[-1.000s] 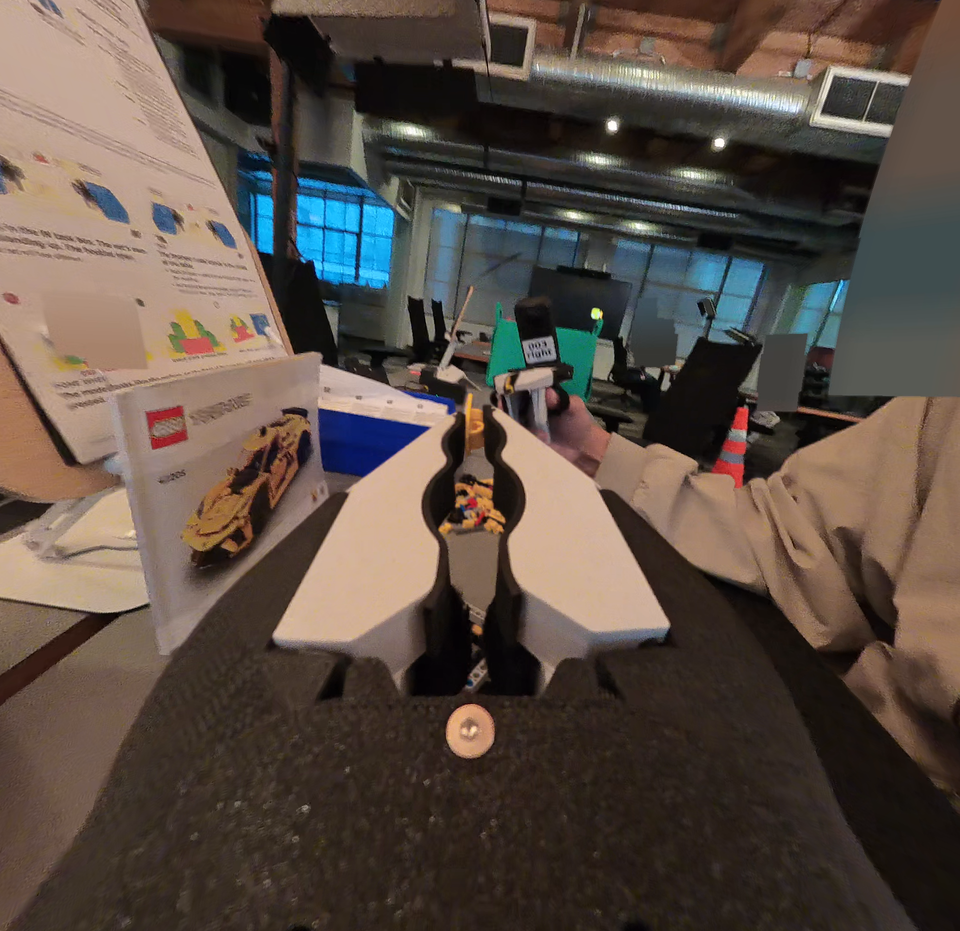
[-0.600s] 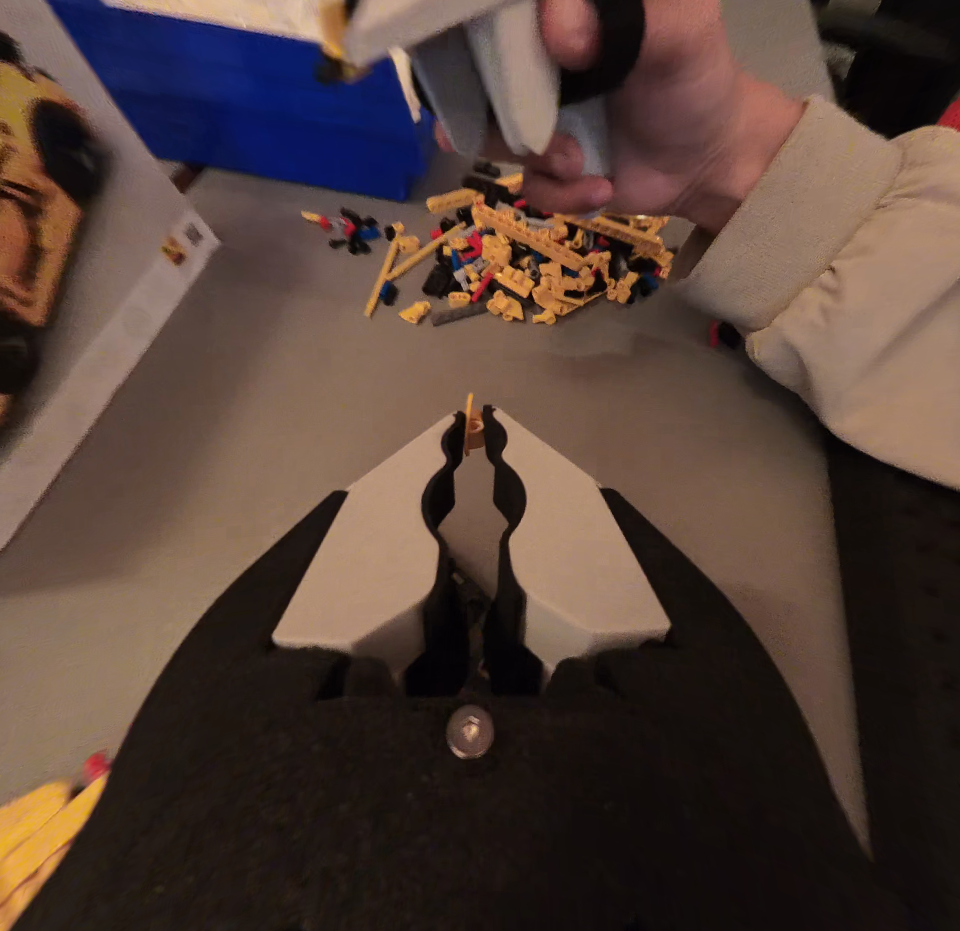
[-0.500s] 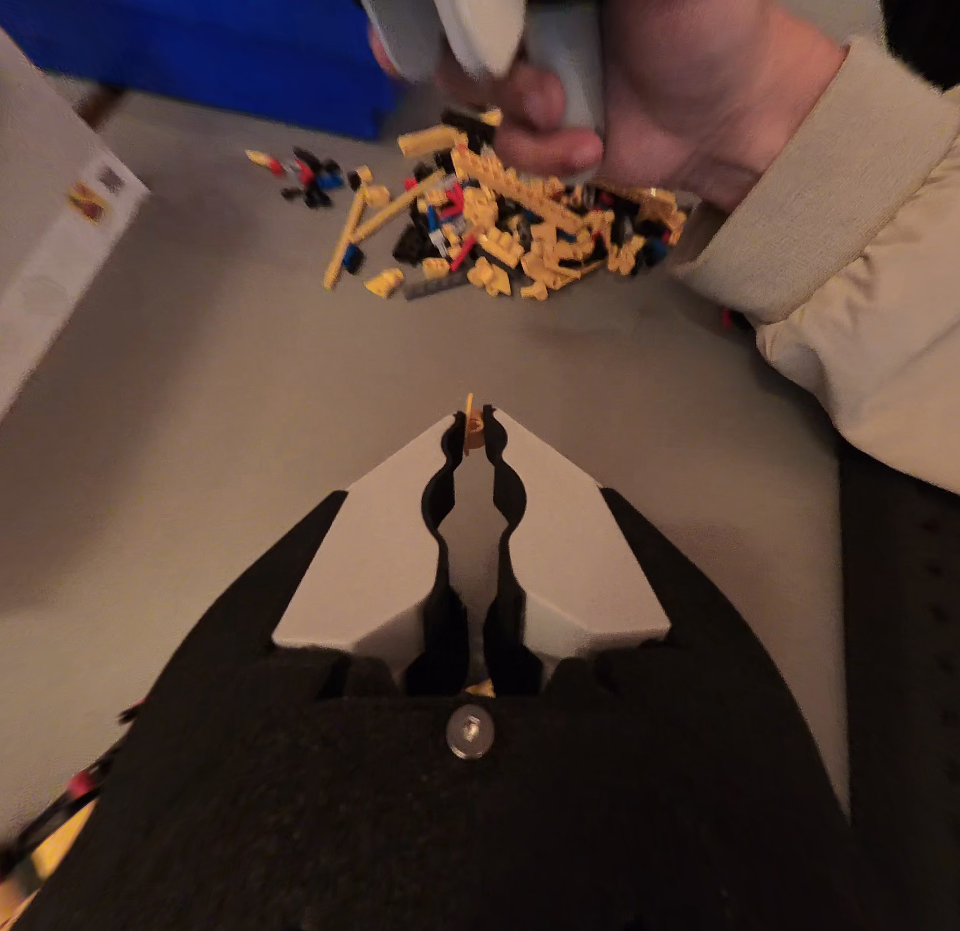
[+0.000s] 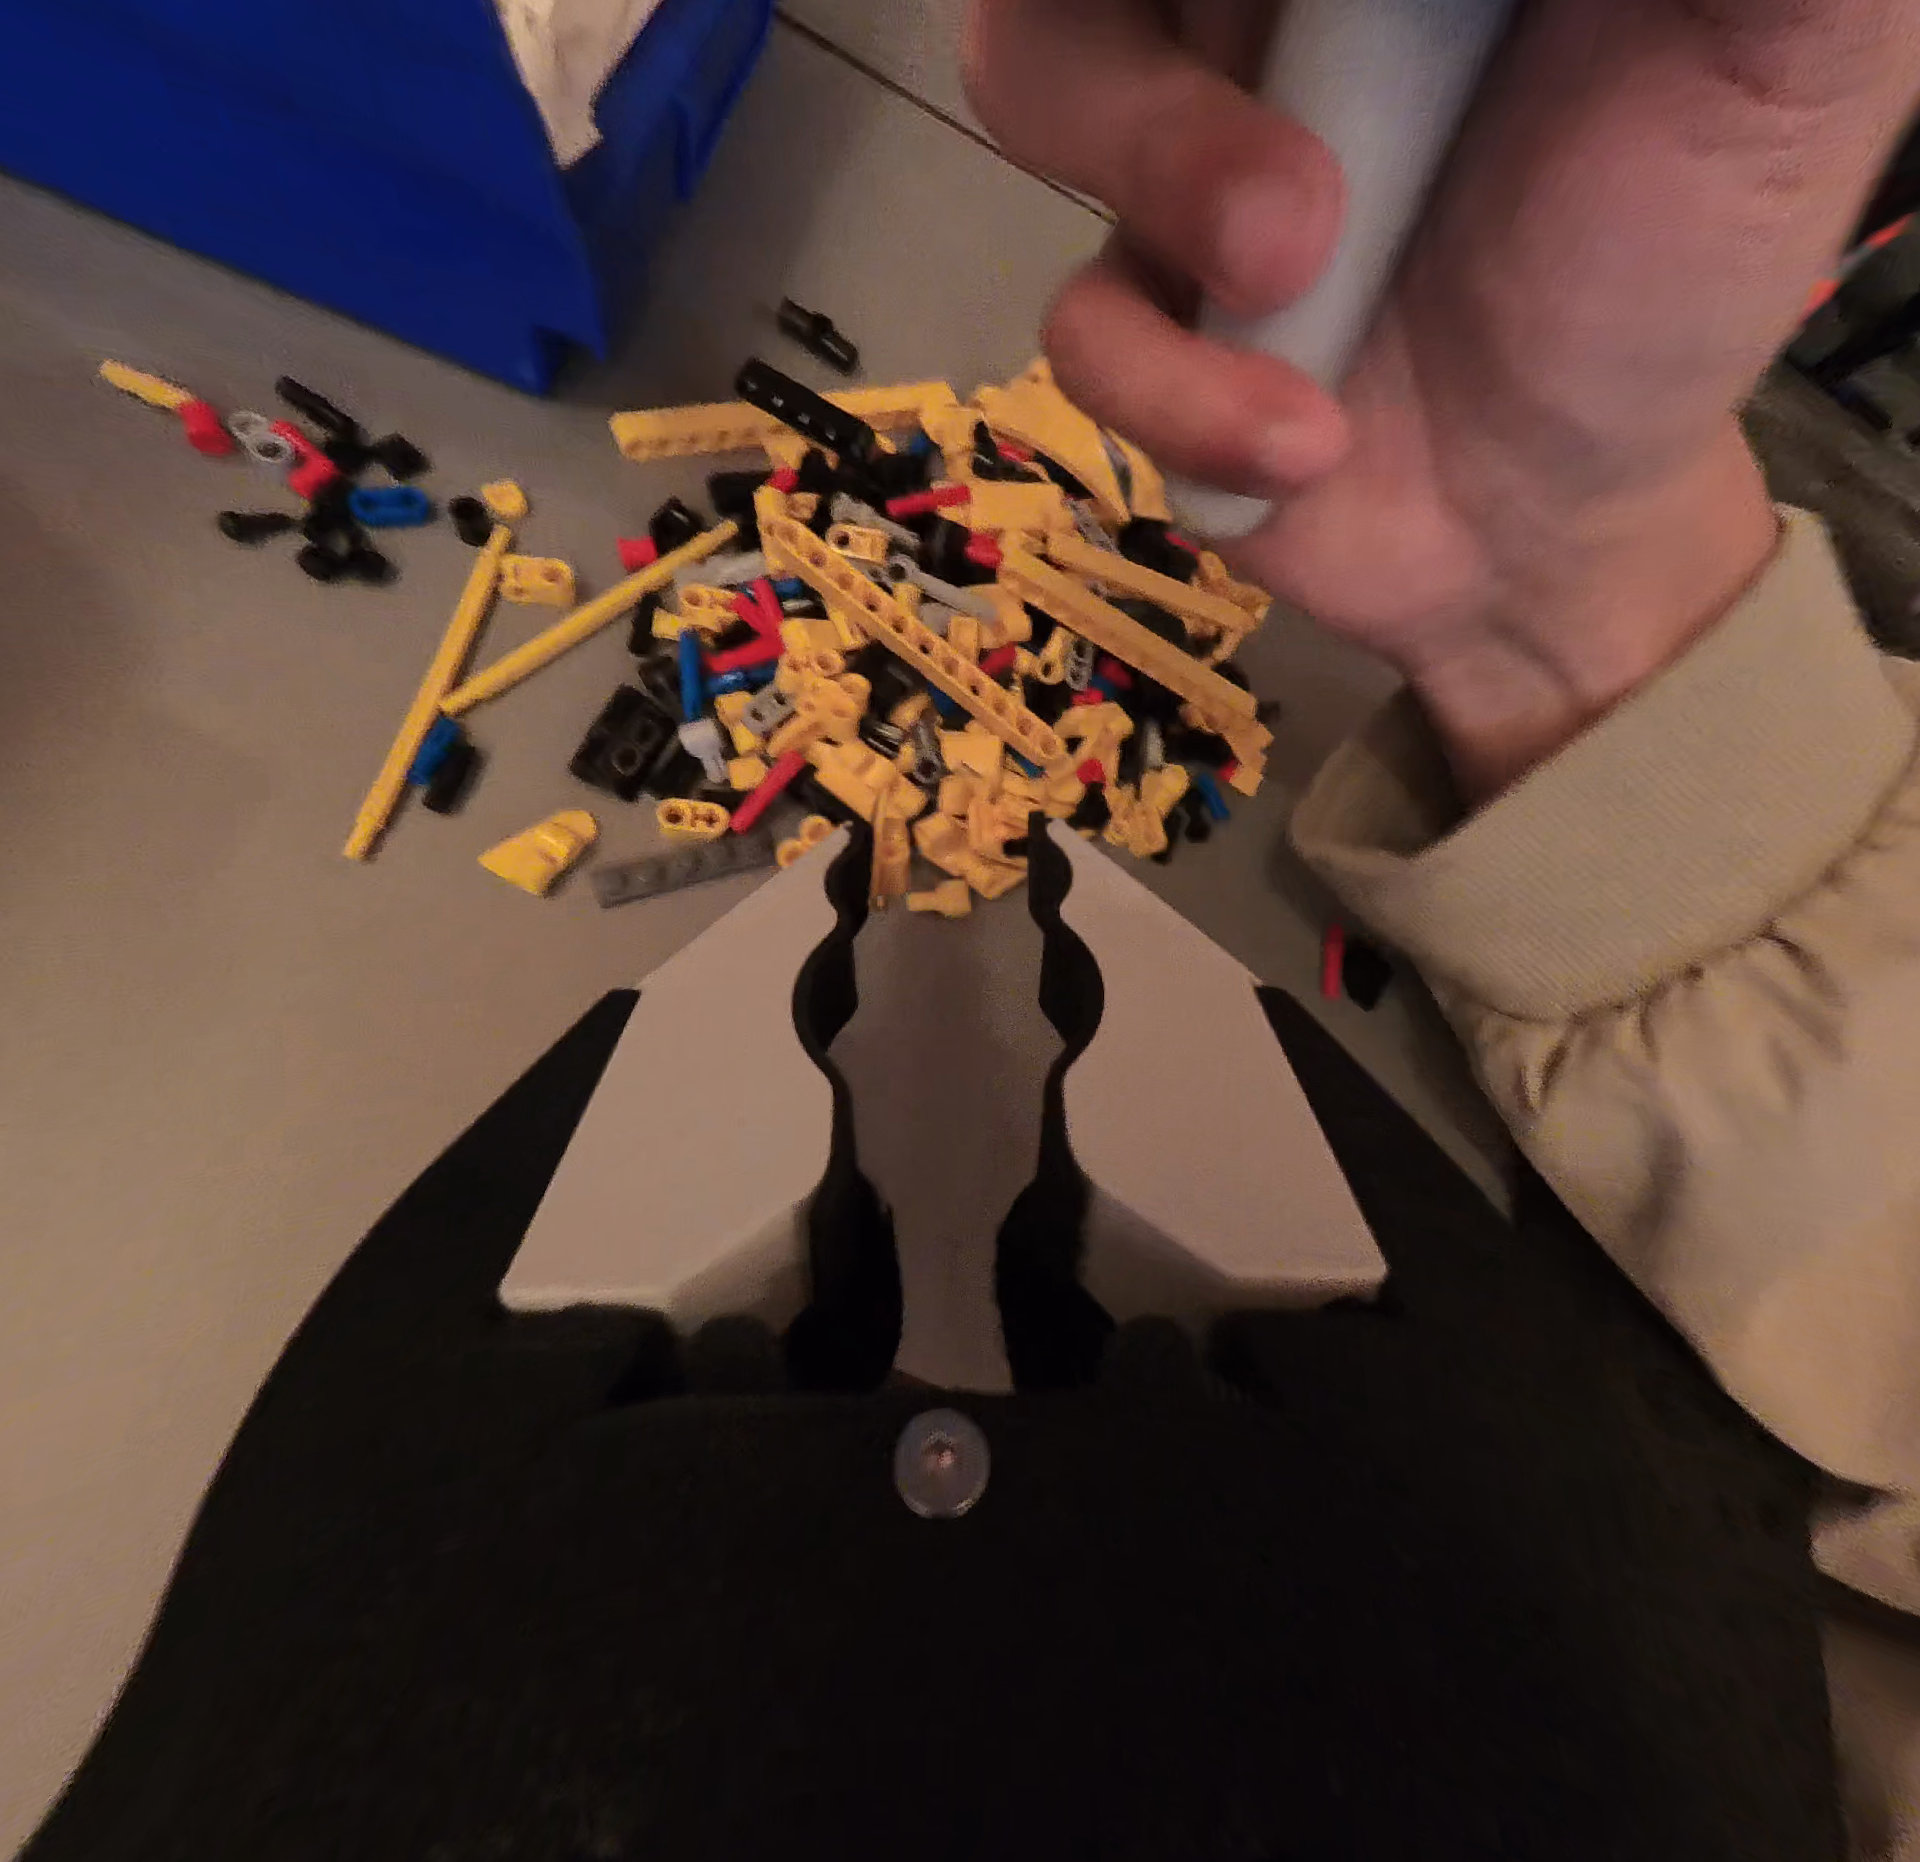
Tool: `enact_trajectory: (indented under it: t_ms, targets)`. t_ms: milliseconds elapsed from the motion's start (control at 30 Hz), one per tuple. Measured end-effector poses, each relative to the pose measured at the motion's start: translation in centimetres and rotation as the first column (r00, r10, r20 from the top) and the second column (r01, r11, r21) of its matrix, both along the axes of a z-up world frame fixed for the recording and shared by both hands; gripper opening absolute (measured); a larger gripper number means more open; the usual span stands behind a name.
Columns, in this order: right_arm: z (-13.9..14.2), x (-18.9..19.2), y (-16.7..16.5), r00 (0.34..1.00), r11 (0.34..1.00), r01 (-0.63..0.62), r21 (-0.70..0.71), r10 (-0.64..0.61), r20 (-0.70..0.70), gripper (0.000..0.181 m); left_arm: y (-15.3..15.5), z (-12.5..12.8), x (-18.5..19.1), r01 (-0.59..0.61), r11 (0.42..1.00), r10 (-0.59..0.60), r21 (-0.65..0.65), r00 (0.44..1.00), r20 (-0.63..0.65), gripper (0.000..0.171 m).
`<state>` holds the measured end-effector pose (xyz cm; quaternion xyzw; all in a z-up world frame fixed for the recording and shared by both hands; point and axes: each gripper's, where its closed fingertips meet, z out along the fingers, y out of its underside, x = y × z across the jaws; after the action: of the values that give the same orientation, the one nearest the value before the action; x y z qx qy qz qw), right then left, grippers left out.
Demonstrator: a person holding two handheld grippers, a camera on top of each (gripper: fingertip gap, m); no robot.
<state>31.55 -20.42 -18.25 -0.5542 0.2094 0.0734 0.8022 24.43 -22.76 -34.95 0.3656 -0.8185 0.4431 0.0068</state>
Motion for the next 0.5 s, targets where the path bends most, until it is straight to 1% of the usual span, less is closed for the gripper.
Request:
enact_trajectory:
  t_ms: [67,100,167,233,267,300,333,367,400,433,500]
  targets:
    - [0.0,-0.4,0.4,1.000,1.000,-0.014,-0.024,0.015,0.012,0.005,0.8,0.3,0.5,-0.016,1.000,0.016,0.009,0.999,0.030,0.029]
    - [-0.1,-0.7,0.8,0.999,0.999,-0.028,-0.038,0.028,0.016,0.005,1.5,0.9,0.6,-0.023,1.000,0.024,-0.009,0.999,0.049,0.029]
    - [-0.7,-1.4,2.2,0.997,0.993,-0.074,-0.088,0.076,0.015,0.005,2.9,2.7,0.5,-0.042,0.996,0.048,-0.075,0.995,0.084,0.029]
    - [-1.3,-1.9,3.7,0.995,0.987,-0.088,-0.136,0.093,0.035,0.005,3.7,4.5,0.8,-0.069,0.983,0.091,-0.169,0.987,0.129,0.029]
    - [-1.5,-2.1,4.2,0.994,0.985,-0.092,-0.148,0.099,0.039,0.005,3.7,4.6,1.1,-0.076,0.982,0.100,-0.174,0.986,0.135,0.029]
    - [-1.8,-2.2,4.6,0.993,0.982,-0.103,-0.156,0.110,0.036,0.006,3.2,4.1,1.3,-0.063,0.986,0.083,-0.153,0.989,0.126,0.029]
    - [-1.9,-2.2,4.7,0.993,0.982,-0.110,-0.155,0.117,0.033,0.005,2.5,3.2,1.3,-0.037,0.993,0.050,-0.115,0.992,0.112,0.029]
    - [-1.9,-2.0,4.6,0.994,0.985,-0.102,-0.142,0.108,0.034,0.005,2.2,2.1,1.6,-0.026,0.998,0.032,-0.050,0.994,0.106,0.029]
    - [-1.7,-1.7,4.3,0.995,0.988,-0.091,-0.124,0.095,0.033,0.005,2.5,1.3,2.3,-0.049,0.999,0.047,0.014,0.992,0.113,0.029]
    - [-1.6,-1.3,3.8,0.996,0.991,-0.080,-0.103,0.083,0.026,0.005,2.8,1.0,2.7,-0.059,0.997,0.054,0.041,0.992,0.117,0.029]
    - [-1.2,-0.8,2.7,0.998,0.996,-0.065,-0.068,0.065,0.007,0.005,3.6,1.5,2.3,-0.046,0.999,0.044,0.017,0.993,0.113,0.029]
